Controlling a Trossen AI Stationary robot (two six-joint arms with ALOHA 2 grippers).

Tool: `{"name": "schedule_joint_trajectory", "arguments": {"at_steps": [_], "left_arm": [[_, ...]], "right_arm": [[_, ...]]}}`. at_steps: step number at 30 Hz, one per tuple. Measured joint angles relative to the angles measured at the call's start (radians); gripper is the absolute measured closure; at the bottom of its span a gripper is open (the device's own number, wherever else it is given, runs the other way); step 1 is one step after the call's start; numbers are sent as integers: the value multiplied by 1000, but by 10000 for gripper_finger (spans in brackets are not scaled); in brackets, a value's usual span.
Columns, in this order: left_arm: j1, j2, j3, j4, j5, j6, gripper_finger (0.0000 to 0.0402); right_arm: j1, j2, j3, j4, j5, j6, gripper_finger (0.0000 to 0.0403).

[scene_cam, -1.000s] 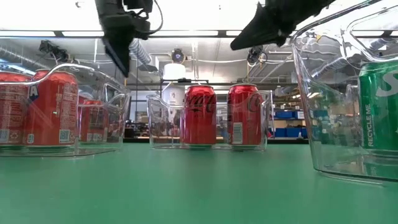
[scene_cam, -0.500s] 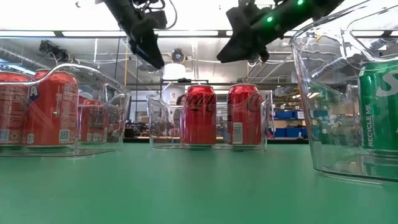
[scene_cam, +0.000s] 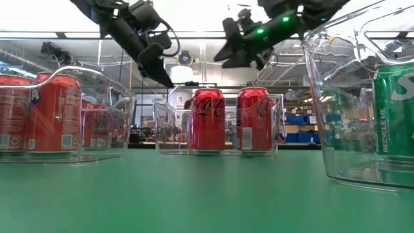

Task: Sort soda cans
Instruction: Put the green soda can into the bottom right transparent bin

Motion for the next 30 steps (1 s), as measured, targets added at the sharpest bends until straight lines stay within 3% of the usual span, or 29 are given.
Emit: {"name": "schedule_joint_trajectory", "arguments": {"at_steps": [9,16,23,30], "left_arm": [[31,-107,-155,256,124,-1,398],[30,-264,-311,383,131,-14,398],[29,-388,-406,411,131,-57,398],[29,-429,-439,406,131,-61,398]], "right_arm": [[-66,261,372,-358,-28,-21,179],[-112,428,596,-588,-31,5,114],[-135,548,725,-678,-15,9,44],[-161,597,741,-711,81,31,12]]}}
